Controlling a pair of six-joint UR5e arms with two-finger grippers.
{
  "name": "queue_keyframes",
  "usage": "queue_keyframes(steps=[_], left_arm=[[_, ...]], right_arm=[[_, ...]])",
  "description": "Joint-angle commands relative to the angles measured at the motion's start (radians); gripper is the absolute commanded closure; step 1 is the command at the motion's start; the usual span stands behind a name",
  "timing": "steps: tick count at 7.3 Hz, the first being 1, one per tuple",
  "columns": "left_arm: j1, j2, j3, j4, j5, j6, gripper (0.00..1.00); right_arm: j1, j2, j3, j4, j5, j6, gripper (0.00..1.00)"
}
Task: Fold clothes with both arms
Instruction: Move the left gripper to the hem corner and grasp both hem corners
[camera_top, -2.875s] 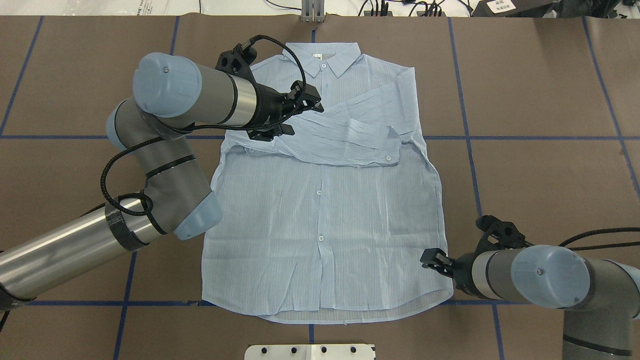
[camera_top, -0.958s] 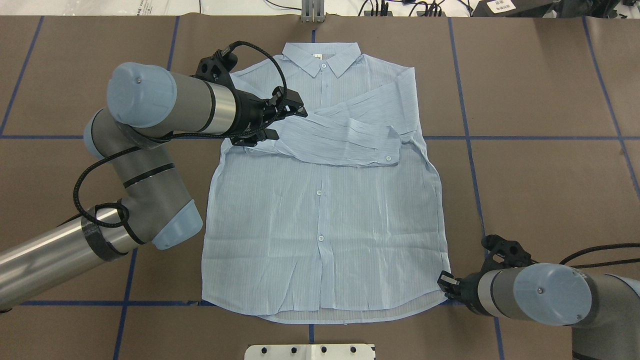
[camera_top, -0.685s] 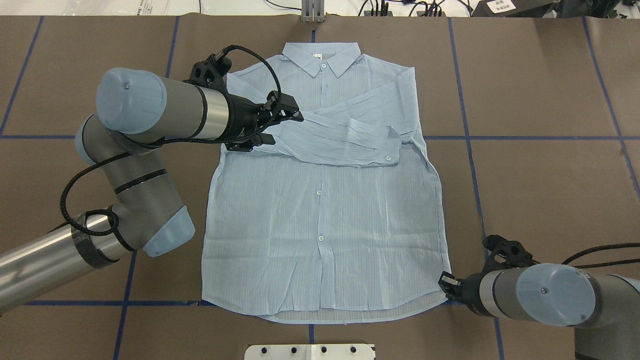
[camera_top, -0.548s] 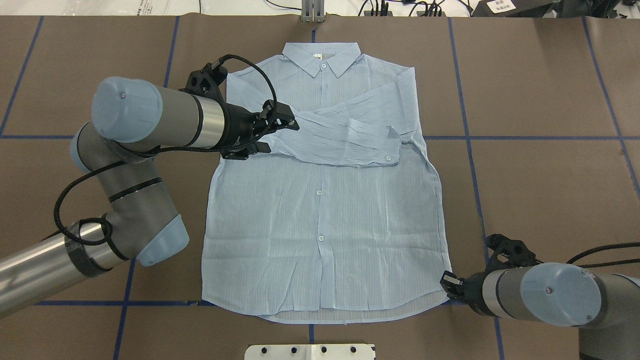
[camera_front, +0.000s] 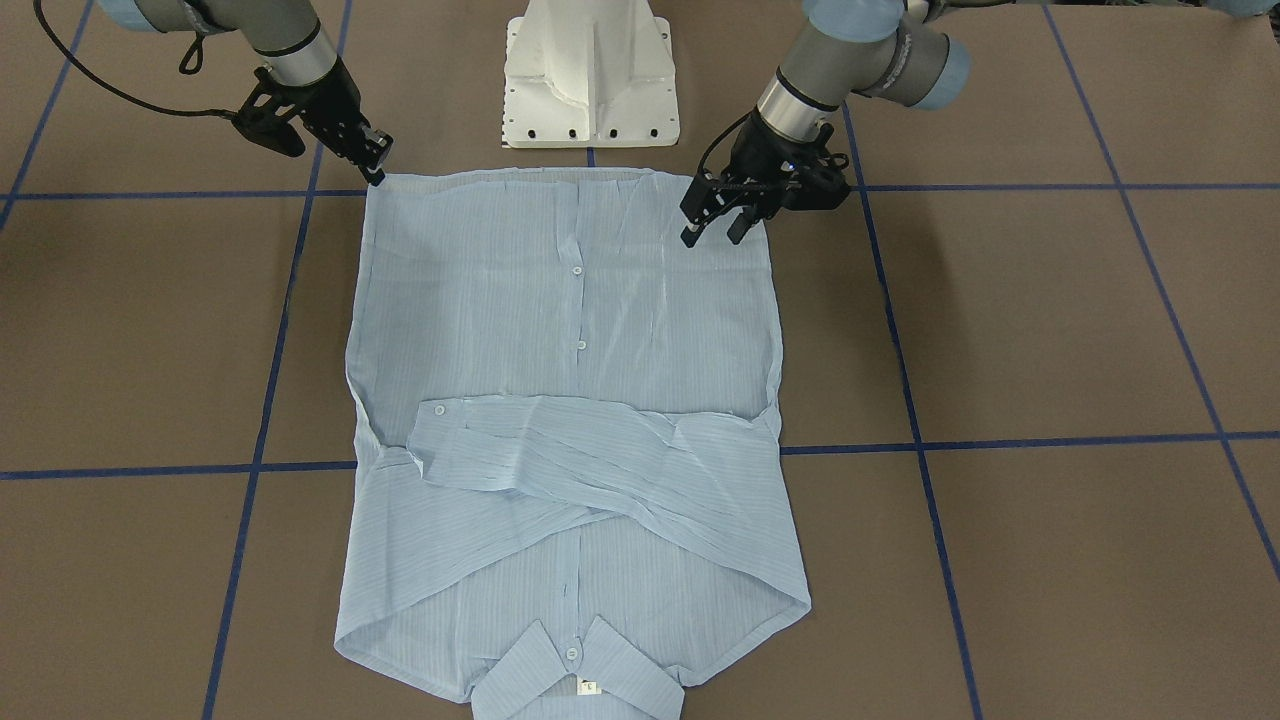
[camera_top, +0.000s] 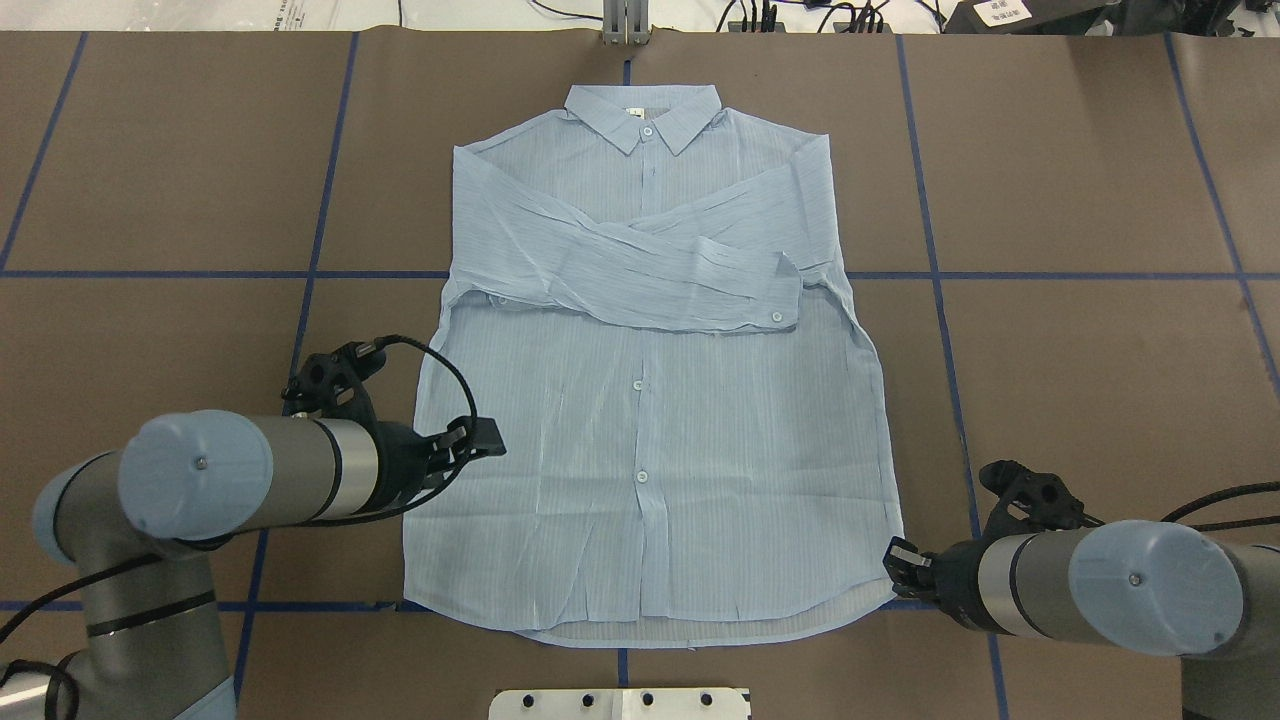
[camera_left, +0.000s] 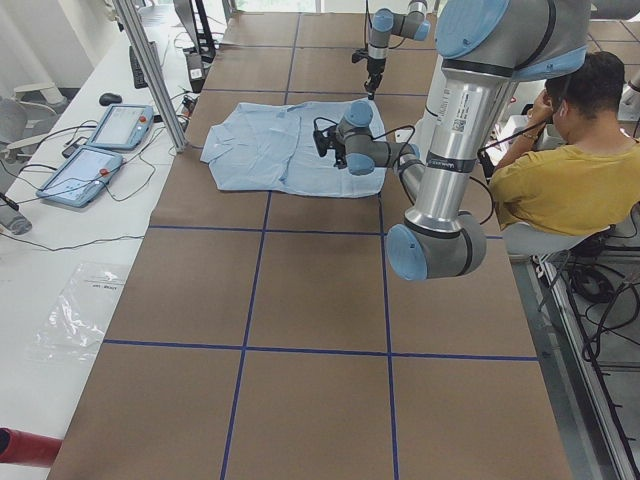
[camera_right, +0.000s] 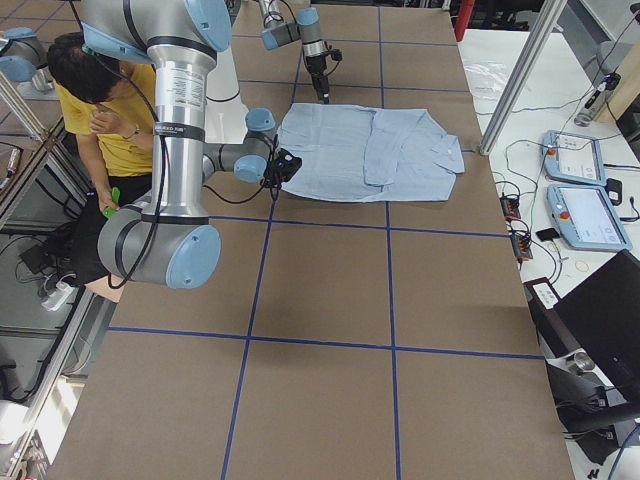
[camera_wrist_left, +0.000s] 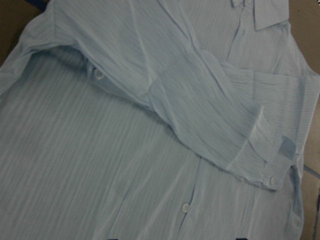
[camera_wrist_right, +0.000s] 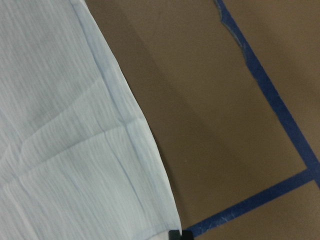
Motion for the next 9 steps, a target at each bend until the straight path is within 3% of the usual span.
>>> queue_keyframes(steps=[1, 5, 9], left_arm=[[0.083, 0.086, -0.054, 0.078, 0.046, -0.004, 0.21], [0.178, 0.107, -0.045, 0.088, 0.053, -0.068, 0.33], [0.198, 0.107, -0.051, 0.129, 0.053, -0.09, 0.33]], right_arm=[[0.009, 0.009, 0.005, 0.001, 0.007, -0.001, 1.0], [0.009, 0.009, -0.003, -0.001, 0.01, -0.001, 1.0], [0.006, 0.012, -0.003, 0.001, 0.007, -0.001, 1.0]])
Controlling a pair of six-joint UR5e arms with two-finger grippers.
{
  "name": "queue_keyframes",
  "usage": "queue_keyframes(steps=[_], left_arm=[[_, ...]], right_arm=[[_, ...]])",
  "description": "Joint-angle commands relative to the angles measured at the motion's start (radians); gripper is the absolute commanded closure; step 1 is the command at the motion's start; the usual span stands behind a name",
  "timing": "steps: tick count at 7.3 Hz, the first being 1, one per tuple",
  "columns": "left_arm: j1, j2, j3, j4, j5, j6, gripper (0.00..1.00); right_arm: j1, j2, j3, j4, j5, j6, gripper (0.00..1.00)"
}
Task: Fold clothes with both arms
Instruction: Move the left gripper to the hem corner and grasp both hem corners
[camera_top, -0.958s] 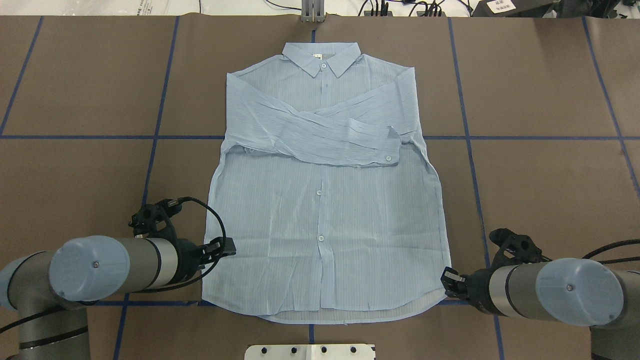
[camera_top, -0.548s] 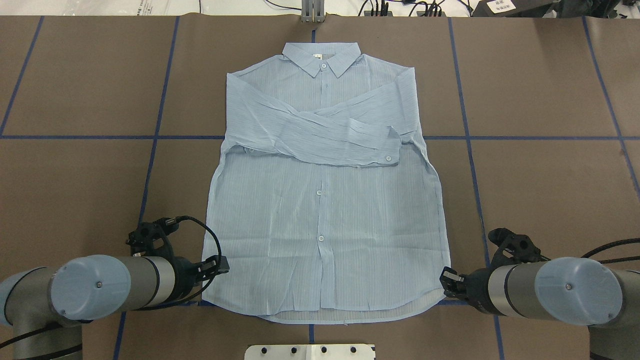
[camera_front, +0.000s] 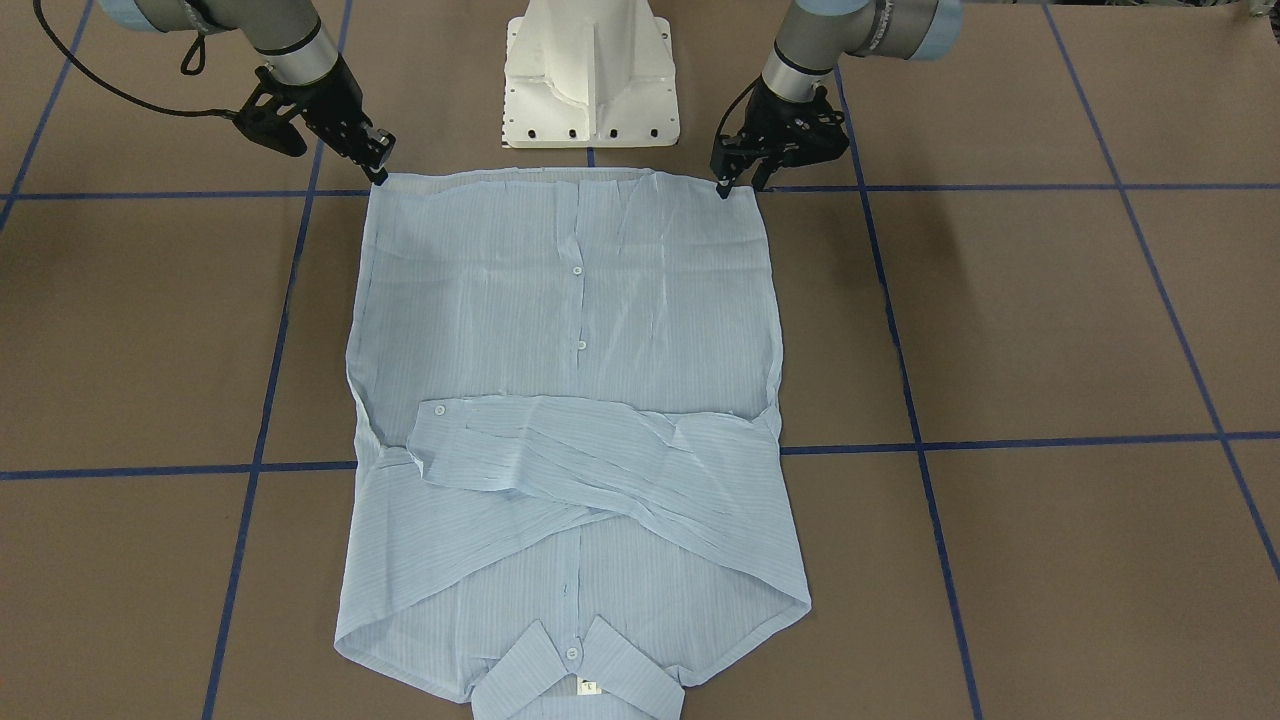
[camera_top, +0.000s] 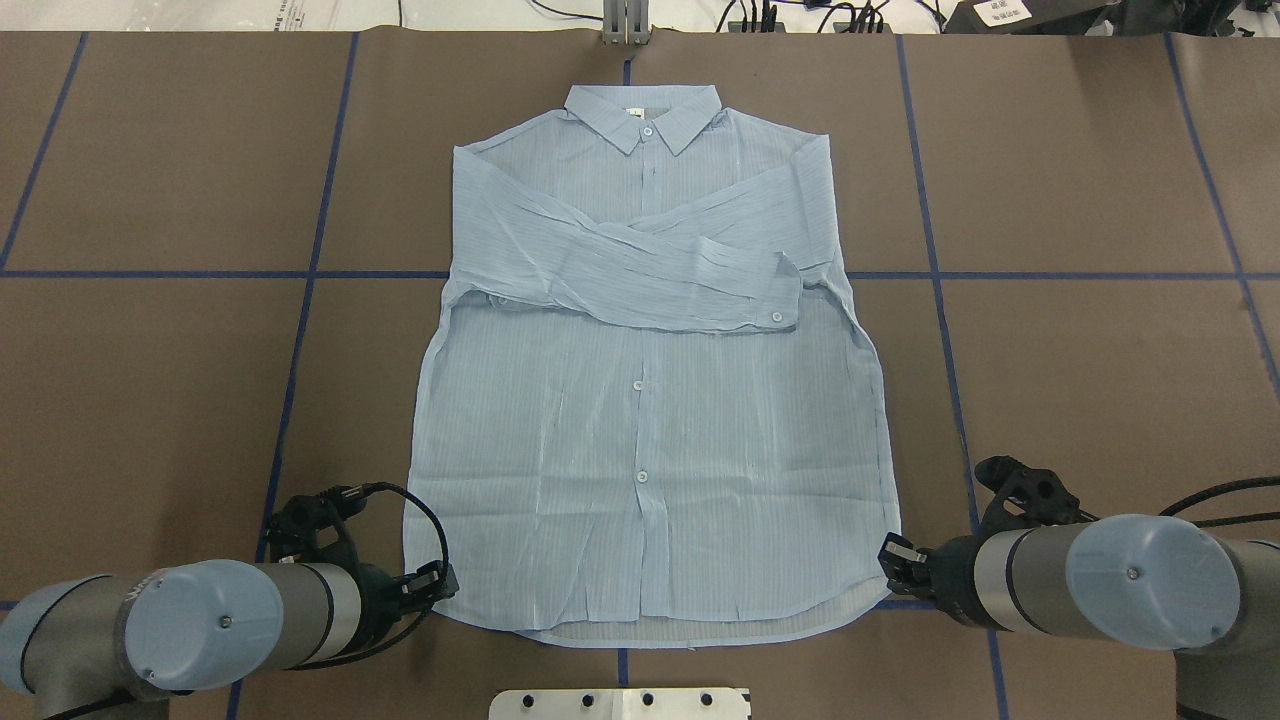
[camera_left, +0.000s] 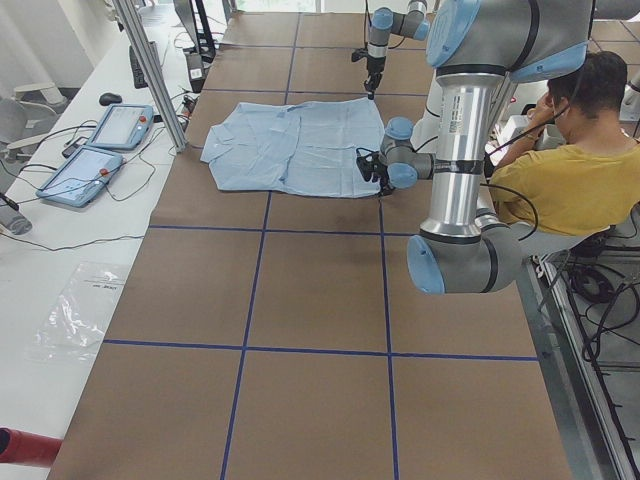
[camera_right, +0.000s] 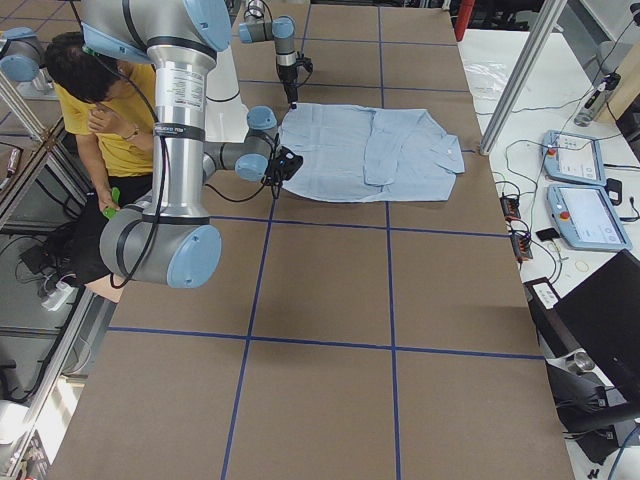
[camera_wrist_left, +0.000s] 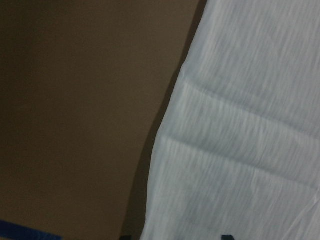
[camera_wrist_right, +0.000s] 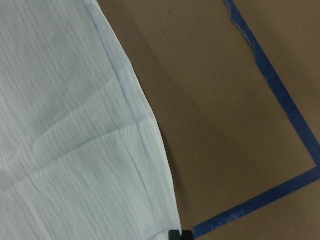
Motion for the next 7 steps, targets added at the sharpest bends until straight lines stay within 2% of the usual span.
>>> queue_keyframes(steps=[1, 2, 3, 7], left_arm=[[0.001, 0.002, 0.002, 0.003, 0.0, -0.002, 0.44], [-0.001, 0.002, -0.001, 0.003, 0.0, -0.002, 0.79], [-0.002, 0.002, -0.003, 0.004, 0.0, 0.0, 1.0], [-0.014, 0.002, -0.064, 0.014, 0.0, -0.002, 1.0]], right_arm=[[0.0, 0.0, 0.0, 0.0, 0.001, -0.002, 1.0], [0.0, 0.0, 0.0, 0.0, 0.001, -0.002, 1.0], [0.0, 0.0, 0.0, 0.0, 0.002, -0.002, 1.0], [0.003, -0.002, 0.008, 0.002, -0.001, -0.001, 1.0]])
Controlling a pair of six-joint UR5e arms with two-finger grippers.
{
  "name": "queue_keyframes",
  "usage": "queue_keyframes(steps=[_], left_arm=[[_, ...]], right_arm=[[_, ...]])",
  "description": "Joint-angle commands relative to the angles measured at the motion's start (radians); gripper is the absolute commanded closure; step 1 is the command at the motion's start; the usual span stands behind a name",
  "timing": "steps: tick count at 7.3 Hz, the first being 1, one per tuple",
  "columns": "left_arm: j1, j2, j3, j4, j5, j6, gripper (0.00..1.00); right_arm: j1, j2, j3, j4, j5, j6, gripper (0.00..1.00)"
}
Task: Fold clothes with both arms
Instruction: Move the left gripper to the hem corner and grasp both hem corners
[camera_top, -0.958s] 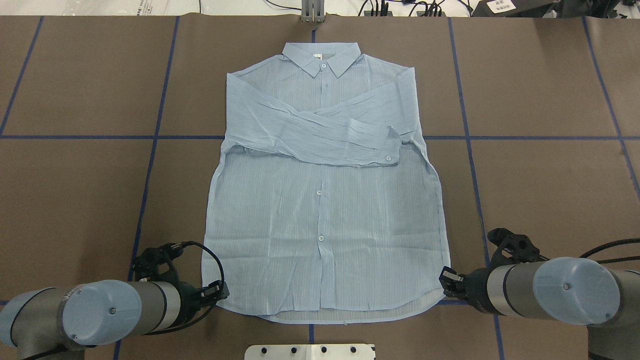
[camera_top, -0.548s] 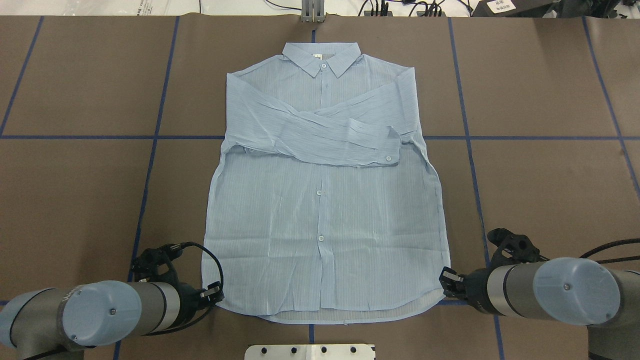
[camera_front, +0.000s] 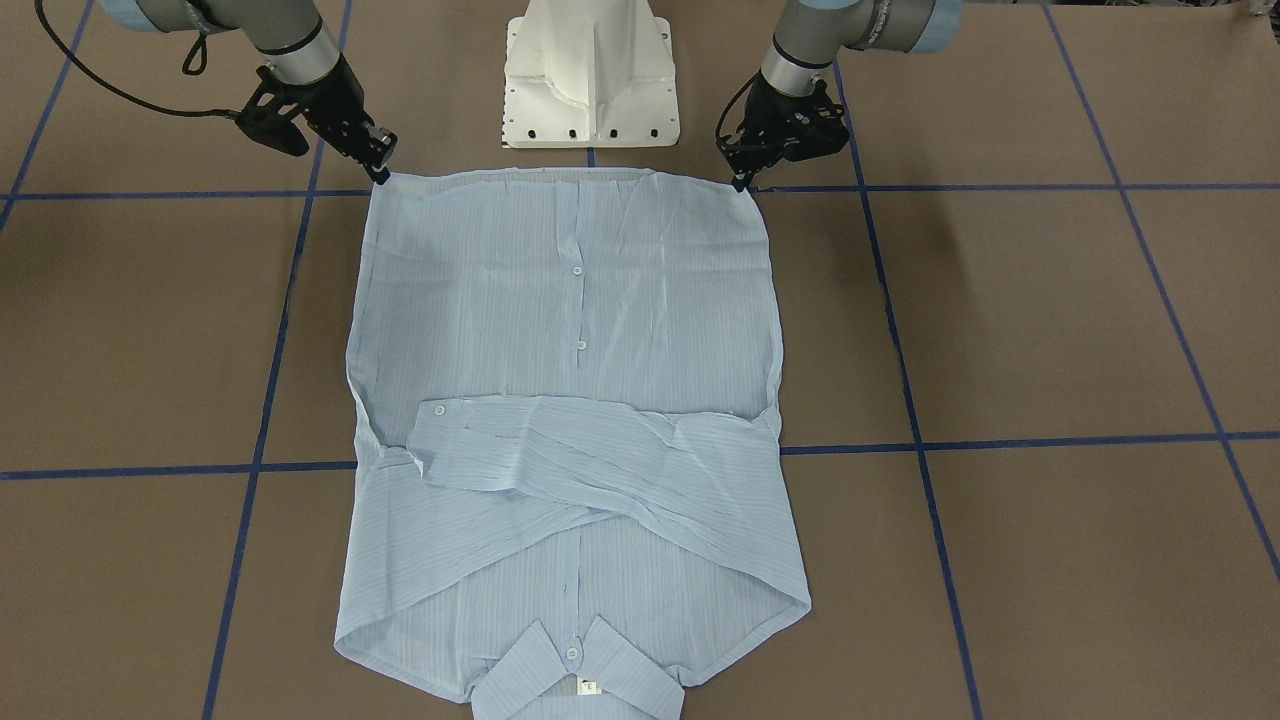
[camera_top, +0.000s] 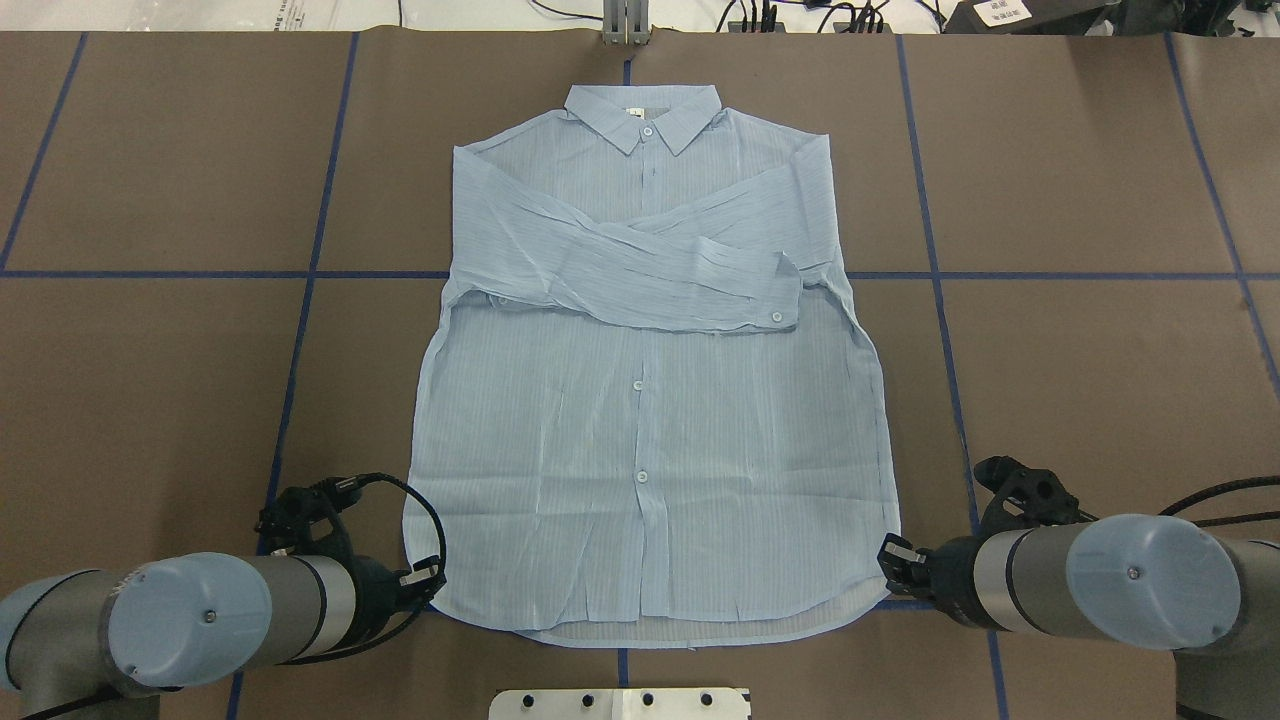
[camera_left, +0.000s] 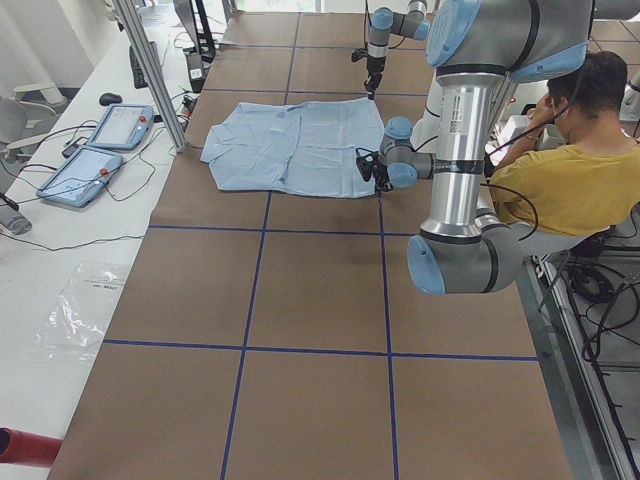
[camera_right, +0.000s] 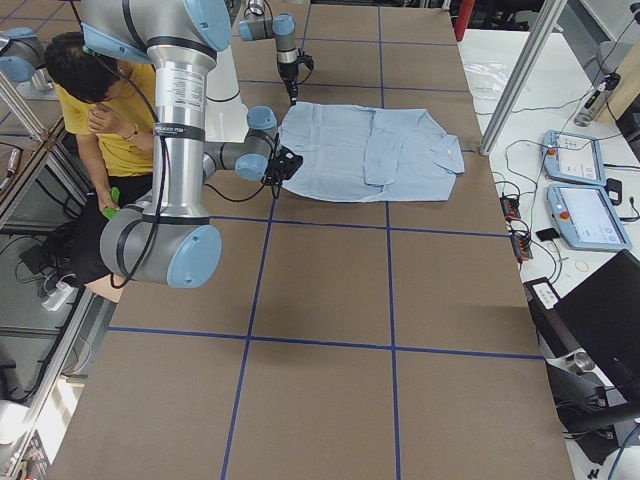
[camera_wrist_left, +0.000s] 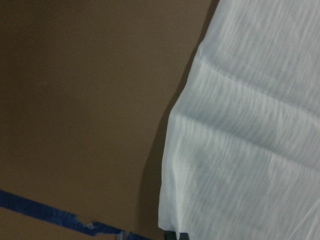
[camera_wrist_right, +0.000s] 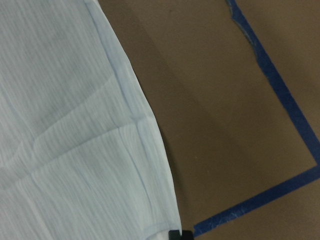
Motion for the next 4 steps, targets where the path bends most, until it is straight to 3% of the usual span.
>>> queue_keyframes(steps=[1, 4], left_arm=[[0.004, -0.001, -0.077, 0.044, -0.001, -0.001, 1.0], [0.039, 0.007, -0.21, 0.116, -0.001, -0.066, 1.0]], right_arm=[[0.004, -0.005, 0.009, 0.003, -0.007, 0.001, 1.0], [-0.016, -0.059, 0.103, -0.001, 0.013, 0.004, 1.0]])
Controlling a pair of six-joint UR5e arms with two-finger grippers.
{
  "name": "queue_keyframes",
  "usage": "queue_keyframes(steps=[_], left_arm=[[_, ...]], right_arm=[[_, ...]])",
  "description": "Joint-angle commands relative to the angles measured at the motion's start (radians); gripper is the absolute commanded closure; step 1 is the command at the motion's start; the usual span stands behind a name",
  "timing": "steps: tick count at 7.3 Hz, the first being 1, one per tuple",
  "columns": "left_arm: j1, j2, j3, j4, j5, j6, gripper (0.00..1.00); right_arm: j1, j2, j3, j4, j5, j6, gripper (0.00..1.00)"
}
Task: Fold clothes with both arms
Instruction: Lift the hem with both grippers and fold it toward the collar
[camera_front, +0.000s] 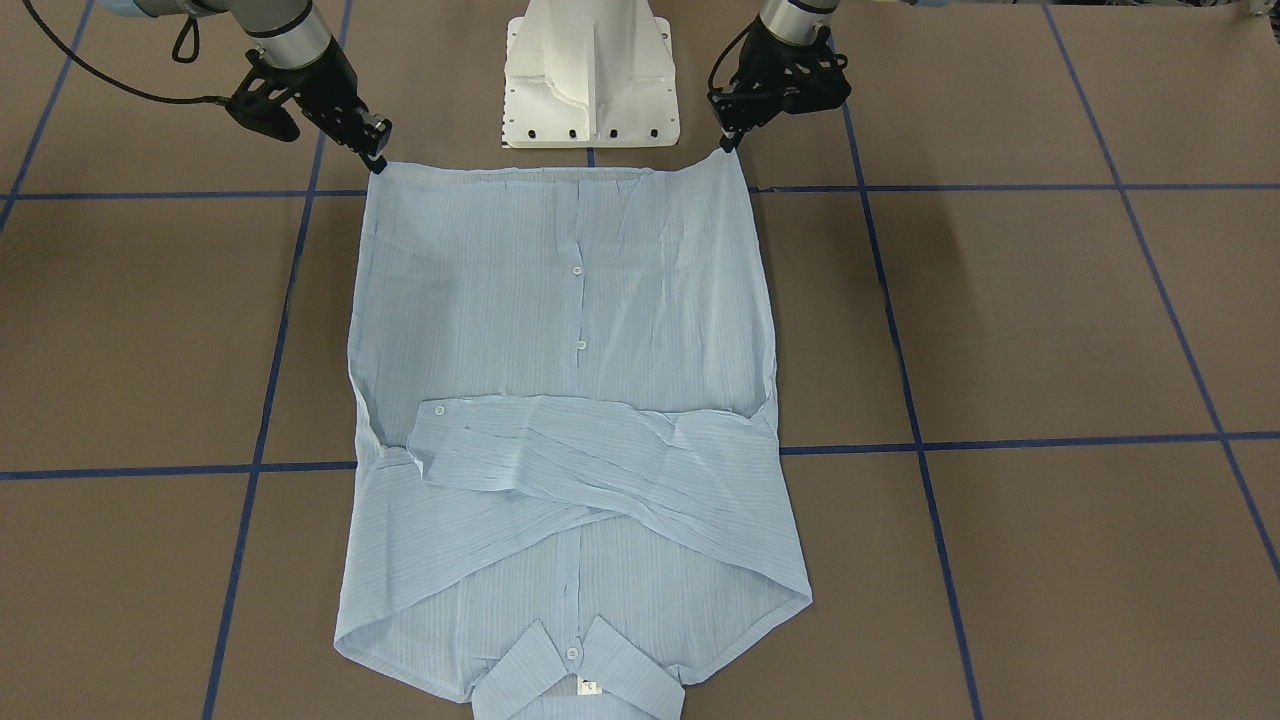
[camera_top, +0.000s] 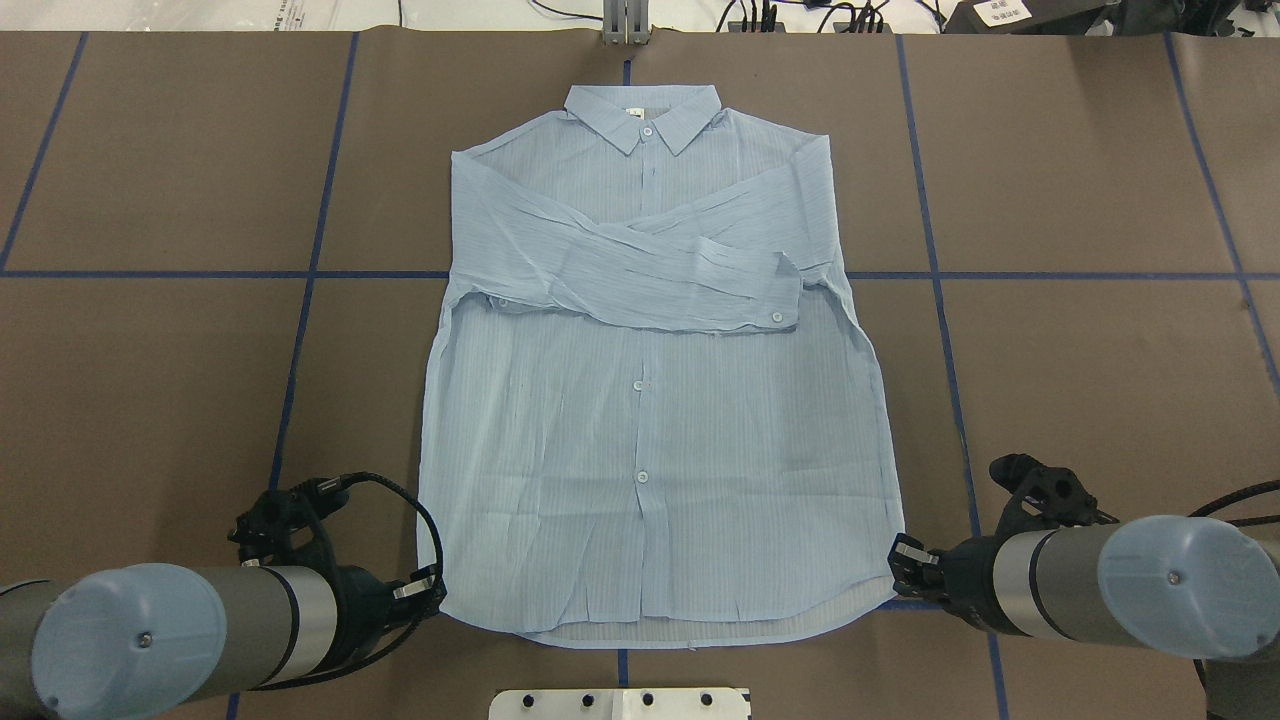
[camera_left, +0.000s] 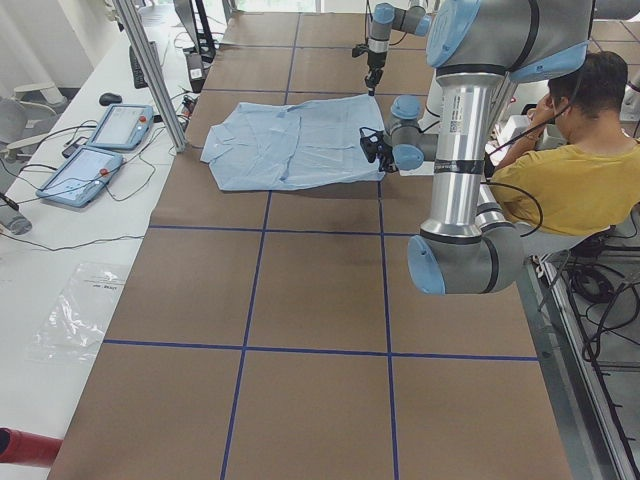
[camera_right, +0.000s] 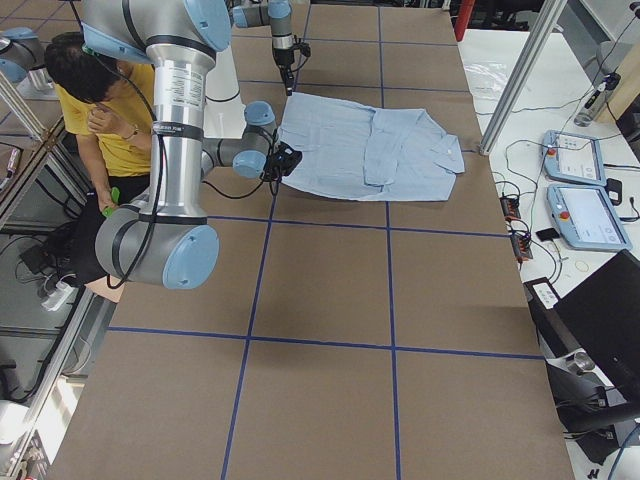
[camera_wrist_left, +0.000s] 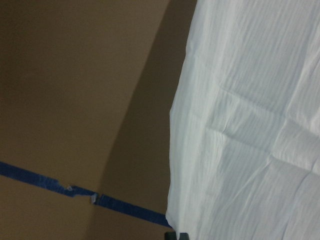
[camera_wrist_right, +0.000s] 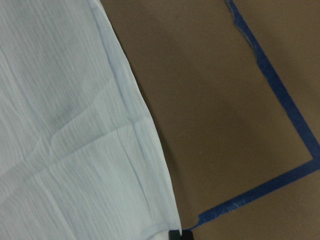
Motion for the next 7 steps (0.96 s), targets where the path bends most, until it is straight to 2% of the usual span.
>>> queue_keyframes(steps=[1, 3, 5, 6, 7], left_arm=[[0.021, 0.014, -0.094, 0.048, 0.0, -0.042, 1.0], [0.01, 0.048, -0.197, 0.062, -0.003, -0.043, 1.0], [-0.06, 0.019, -0.172, 0.06, -0.009, -0.005, 1.0], [-0.141, -0.037, -0.129, 0.063, -0.011, 0.103, 1.0], [-0.225, -0.104, -0.054, 0.063, -0.017, 0.159, 1.0]], right_arm=[[-0.018, -0.038, 0.065, -0.001, 0.029, 0.001, 1.0], [-0.009, -0.088, 0.141, -0.003, 0.042, 0.001, 1.0], [0.077, -0.075, 0.133, -0.003, 0.042, -0.001, 1.0], [0.118, -0.069, 0.121, -0.003, 0.042, -0.001, 1.0], [0.189, -0.019, 0.084, -0.003, 0.043, -0.004, 1.0]])
